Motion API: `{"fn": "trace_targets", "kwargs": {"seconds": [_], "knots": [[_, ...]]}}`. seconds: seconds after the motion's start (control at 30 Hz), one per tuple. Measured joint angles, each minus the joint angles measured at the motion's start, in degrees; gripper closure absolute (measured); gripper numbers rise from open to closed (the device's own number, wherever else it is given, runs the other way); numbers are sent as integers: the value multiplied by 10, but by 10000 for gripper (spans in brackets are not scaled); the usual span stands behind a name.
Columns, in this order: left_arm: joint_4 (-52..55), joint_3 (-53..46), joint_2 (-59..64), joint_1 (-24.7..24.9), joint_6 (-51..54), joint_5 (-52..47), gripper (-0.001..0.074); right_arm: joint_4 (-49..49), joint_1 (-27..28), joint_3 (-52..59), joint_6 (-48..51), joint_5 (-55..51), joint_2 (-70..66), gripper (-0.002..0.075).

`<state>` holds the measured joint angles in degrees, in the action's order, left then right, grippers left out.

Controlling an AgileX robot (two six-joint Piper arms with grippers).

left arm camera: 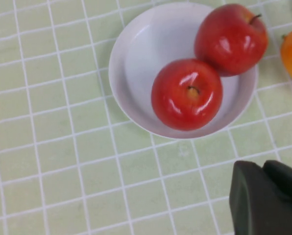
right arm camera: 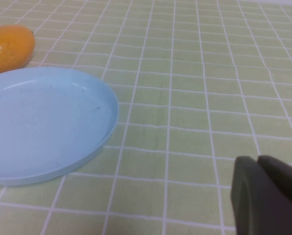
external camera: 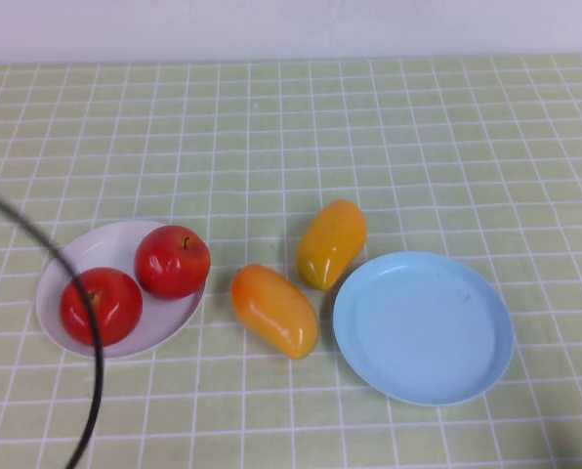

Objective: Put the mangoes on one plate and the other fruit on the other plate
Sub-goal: Put another type of fruit in the right plate

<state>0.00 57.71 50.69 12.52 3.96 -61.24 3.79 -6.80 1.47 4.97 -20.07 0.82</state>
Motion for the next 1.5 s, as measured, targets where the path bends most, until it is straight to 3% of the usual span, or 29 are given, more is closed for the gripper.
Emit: {"fn": "trace_targets", "kwargs": {"seconds": [0.23,0.57,0.7,0.8,0.87,1.0,1.13,1.3,1.5], "knots": [[24,-114,-161,0,-17,20,729,0,0,0,0,0,0,742],[61,-138,-223,0,-35,-21,730,0,0,0,0,0,0,742],[53,-205,-261,0,-40,118,730,0,0,0,0,0,0,741],[50,-294,-320,-11,-31,310,731,0,0,0,0,0,0,742],[43,-364,-361,-31,-27,438,731,0,0,0,0,0,0,742],[38,-469,-423,-75,-26,567,730,0,0,0,0,0,0,742],[35,-536,-473,-106,-26,587,731,0,0,0,0,0,0,742],[34,-586,-510,-109,-26,585,731,0,0,0,-1,0,0,742],[33,-590,-512,-109,-26,502,731,0,0,0,-1,0,0,742]]}}
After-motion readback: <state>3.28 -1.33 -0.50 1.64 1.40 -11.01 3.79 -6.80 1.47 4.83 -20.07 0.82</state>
